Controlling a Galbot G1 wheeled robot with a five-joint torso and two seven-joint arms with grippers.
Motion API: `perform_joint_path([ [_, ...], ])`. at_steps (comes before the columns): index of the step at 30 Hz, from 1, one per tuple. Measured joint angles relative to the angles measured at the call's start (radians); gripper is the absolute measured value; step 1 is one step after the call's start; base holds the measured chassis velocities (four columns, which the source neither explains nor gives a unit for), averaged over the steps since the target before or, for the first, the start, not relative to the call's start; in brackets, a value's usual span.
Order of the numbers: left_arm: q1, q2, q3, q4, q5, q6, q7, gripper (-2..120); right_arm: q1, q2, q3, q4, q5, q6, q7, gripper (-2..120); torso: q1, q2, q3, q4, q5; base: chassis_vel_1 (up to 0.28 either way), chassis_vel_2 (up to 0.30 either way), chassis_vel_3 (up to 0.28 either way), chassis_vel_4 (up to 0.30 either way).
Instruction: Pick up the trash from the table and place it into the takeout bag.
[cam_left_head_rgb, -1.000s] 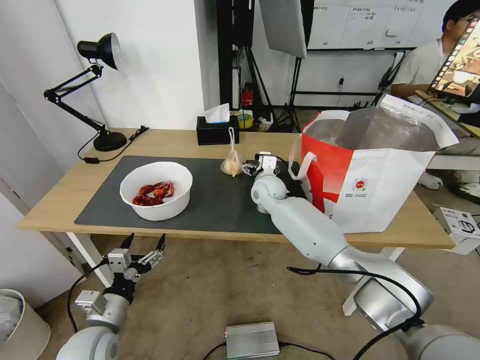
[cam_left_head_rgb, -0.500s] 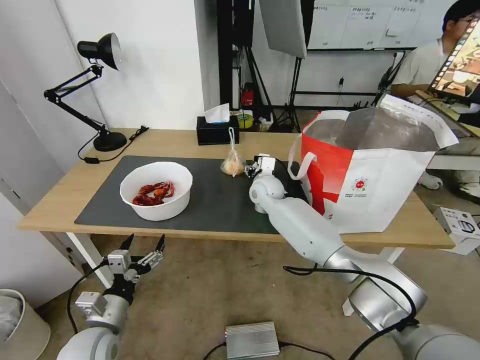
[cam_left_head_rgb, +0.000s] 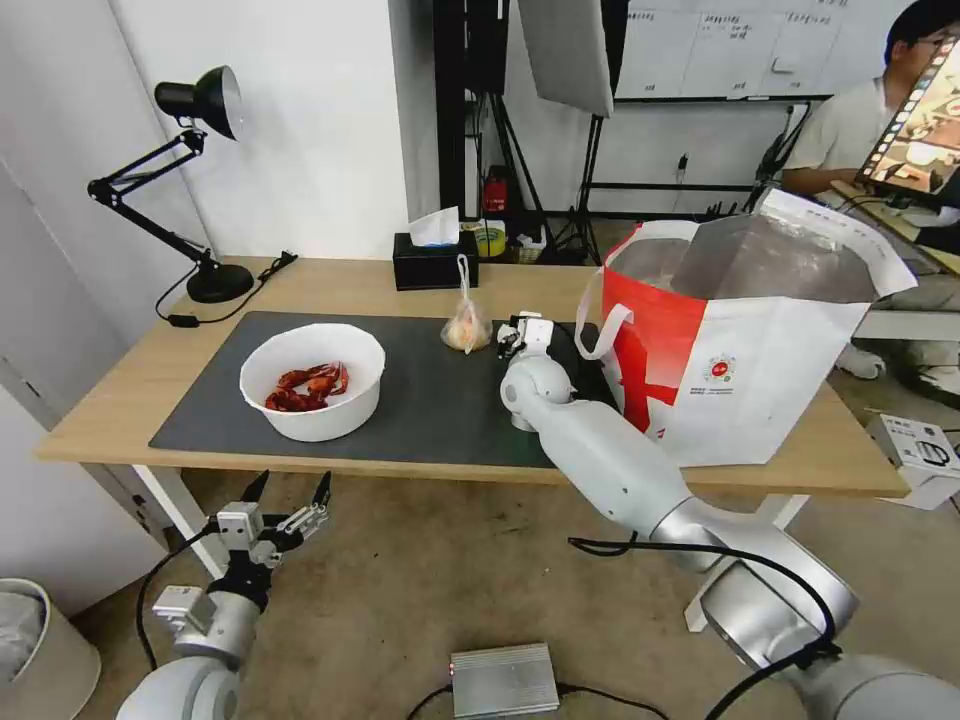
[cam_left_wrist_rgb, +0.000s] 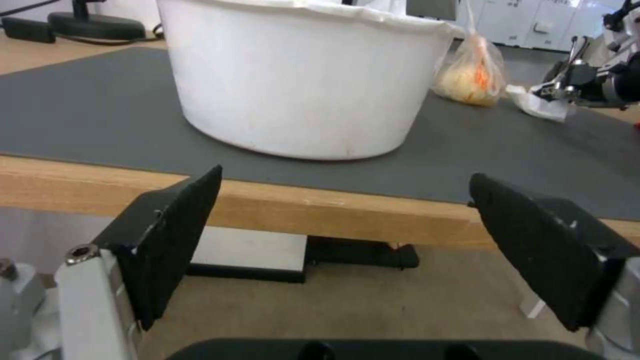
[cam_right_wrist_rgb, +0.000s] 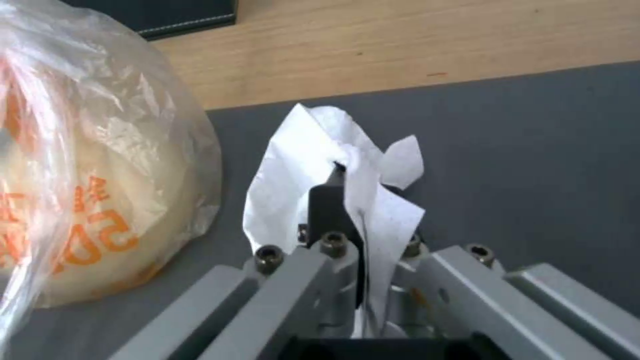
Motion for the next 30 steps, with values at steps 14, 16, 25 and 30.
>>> perform_joint_path([
  [14,0.002,-0.003,-0.005,0.008,0.001,-0.007,0.002,100,-0.037,-0.044,-0.010,0.069,-0.026,0.046,-0.020,0,0.000,0.000,0.000,0.0000,0.0000,0.000,0.000,0.000,0.000],
  [16,0.002,-0.004,-0.006,0.009,0.001,-0.009,0.002,100,-0.042,-0.056,-0.017,0.085,-0.037,0.057,-0.030,0,0.000,0.000,0.000,0.0000,0.0000,0.000,0.000,0.000,0.000],
  [25,0.001,-0.003,-0.012,0.013,0.001,-0.013,0.005,100,-0.073,-0.130,-0.057,0.212,-0.071,0.127,-0.090,0,0.000,0.000,0.000,0.0000,0.0001,0.000,0.000,0.000,0.000],
  [30,-0.002,0.001,-0.019,0.016,0.001,-0.014,0.005,100,-0.101,-0.179,-0.080,0.306,-0.079,0.153,-0.119,0,0.000,0.000,0.000,-0.0001,0.0000,0.000,0.000,0.000,0.000],
])
